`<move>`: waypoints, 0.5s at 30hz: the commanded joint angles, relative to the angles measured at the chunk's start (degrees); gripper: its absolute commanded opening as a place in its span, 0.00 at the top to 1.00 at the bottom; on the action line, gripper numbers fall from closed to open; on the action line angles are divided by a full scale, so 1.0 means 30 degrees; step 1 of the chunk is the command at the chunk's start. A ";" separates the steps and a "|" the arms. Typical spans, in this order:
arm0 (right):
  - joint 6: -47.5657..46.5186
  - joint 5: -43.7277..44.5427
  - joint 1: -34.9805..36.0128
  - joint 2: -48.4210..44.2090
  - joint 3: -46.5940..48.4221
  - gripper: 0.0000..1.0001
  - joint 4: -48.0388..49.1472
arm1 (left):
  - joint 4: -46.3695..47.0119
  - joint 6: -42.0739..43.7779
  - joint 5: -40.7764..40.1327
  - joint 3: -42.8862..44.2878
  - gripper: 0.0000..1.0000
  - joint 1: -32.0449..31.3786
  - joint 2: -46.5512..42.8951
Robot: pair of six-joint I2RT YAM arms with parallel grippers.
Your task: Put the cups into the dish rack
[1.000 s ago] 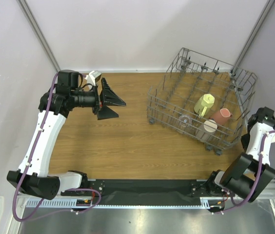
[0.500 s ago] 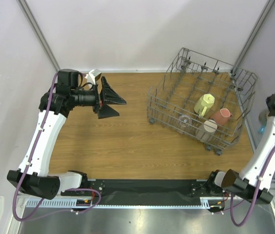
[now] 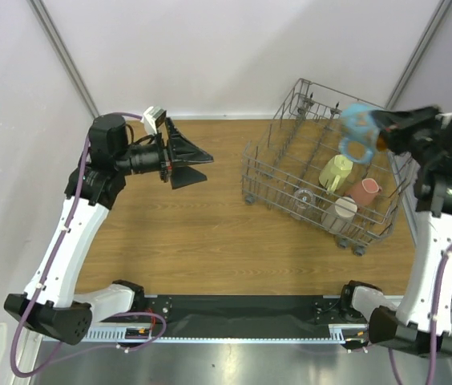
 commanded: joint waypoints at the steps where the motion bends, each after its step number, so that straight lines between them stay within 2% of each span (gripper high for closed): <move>1: 0.5318 -0.5023 0.2040 -0.0065 -0.1585 1.00 1.0017 | 0.4097 -0.1700 -0.1340 0.0195 0.00 -0.1350 -0.0721; 4: 0.7676 -0.5526 0.4025 0.0197 -0.3053 1.00 1.2985 | 0.5973 -0.1700 -0.2573 -0.0272 0.00 -0.2230 -0.0956; 8: 0.8994 -0.5086 0.6579 0.0812 -0.2557 1.00 1.3816 | 0.8053 -0.2108 -0.3512 -0.1063 0.00 -0.3345 -0.1044; 10: 1.0135 -0.4766 0.7720 0.0959 -0.3140 1.00 1.5883 | 0.8846 -0.1964 -0.3924 -0.1006 0.02 -0.4104 -0.0928; 15: 1.4641 -0.3915 0.9190 0.1224 -0.4752 1.00 1.9641 | 0.9578 -0.0325 -0.6850 -0.1005 0.04 -0.5309 -0.1129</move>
